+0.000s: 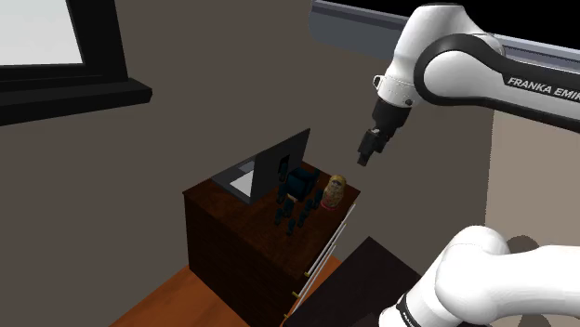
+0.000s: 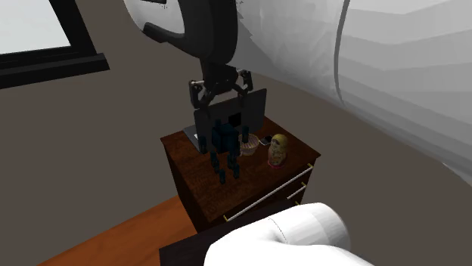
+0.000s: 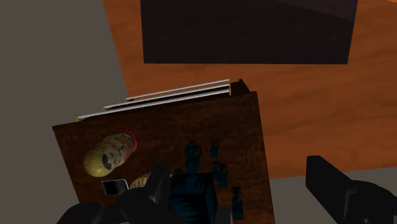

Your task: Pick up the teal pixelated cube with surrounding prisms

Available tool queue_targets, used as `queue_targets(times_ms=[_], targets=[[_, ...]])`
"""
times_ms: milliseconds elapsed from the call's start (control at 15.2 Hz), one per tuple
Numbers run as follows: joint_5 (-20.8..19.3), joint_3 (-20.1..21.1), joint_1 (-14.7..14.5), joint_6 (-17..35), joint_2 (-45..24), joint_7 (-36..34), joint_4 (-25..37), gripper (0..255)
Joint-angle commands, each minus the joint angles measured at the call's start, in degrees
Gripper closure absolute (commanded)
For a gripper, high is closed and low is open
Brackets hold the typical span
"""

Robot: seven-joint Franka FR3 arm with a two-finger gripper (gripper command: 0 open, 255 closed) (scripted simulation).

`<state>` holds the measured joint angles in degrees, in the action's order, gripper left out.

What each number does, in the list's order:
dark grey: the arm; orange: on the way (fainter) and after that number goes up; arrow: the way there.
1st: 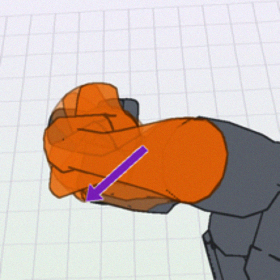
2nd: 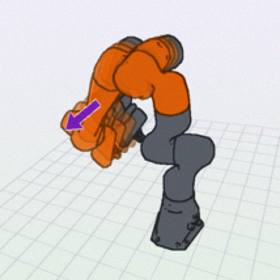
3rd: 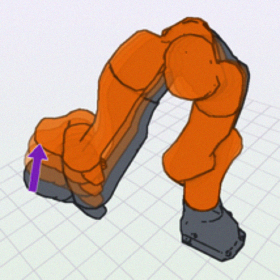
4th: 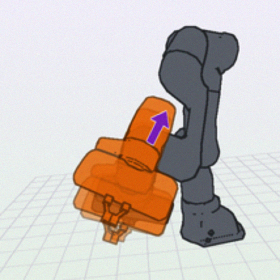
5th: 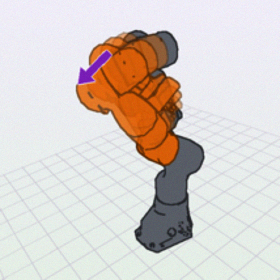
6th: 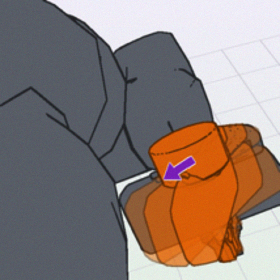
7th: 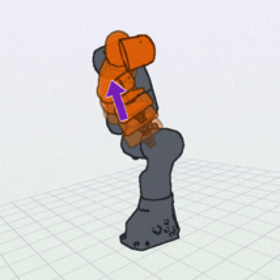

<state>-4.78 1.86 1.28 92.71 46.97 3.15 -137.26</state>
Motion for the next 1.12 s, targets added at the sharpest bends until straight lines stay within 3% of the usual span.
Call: queue_targets(times_ms=[0,528,1056], targets=[[0.00,0.00,0.00,0.00,0.00,0.00,0.00,0],[-1.36,-4.96,0.46,17.40,-8.26,4.83,-7.87,0],[-1.00,-9.84,0.18,35.08,-22.73,10.44,-10.01,0]])
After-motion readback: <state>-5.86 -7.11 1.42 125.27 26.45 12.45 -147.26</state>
